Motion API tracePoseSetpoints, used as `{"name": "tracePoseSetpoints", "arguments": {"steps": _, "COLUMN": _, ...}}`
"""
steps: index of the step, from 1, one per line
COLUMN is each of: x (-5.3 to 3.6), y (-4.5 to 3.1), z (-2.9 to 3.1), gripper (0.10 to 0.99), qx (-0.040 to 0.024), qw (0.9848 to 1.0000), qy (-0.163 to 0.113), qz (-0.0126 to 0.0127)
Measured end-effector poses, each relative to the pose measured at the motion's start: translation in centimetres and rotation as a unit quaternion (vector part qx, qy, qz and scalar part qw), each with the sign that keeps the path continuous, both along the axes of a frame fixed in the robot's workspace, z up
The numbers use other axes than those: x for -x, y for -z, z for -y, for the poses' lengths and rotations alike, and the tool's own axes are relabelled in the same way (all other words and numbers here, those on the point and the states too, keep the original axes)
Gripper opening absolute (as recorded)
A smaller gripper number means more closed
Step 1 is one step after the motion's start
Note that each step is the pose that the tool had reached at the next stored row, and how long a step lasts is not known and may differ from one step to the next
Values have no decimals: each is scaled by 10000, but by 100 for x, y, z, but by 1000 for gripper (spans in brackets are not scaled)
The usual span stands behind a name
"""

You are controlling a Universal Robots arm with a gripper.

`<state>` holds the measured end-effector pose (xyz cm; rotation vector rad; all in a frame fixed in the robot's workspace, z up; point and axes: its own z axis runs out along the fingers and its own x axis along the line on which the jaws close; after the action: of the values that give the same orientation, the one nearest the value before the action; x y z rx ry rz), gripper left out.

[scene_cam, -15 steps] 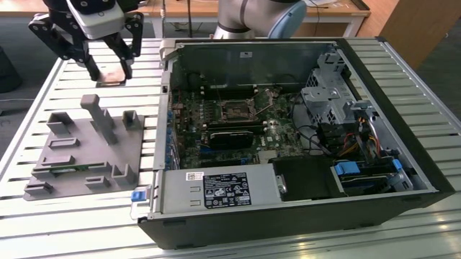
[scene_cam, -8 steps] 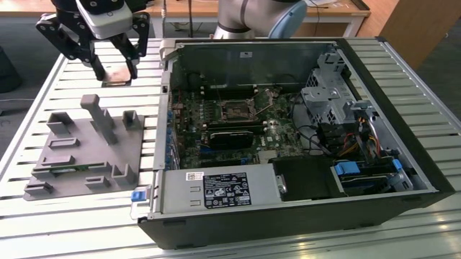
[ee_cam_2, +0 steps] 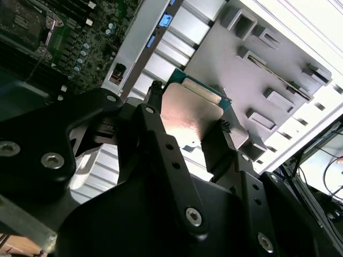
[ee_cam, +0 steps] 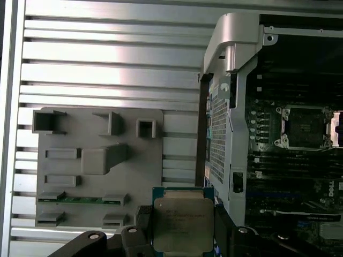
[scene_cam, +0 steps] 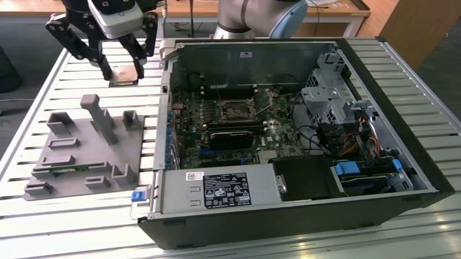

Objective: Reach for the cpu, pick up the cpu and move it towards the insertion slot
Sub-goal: 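Pick up the cpu and move it towards the insertion slot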

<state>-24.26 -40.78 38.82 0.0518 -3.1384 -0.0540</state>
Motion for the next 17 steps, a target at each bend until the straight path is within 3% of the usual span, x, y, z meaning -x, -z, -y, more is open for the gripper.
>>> {"name": "tracePoseSetpoints", "arguments": {"steps": 17, "x": -269, "y": 0, "z": 0, "gripper": 541, "qx": 0, "qw": 10000, "qy": 0, "qz": 0}}
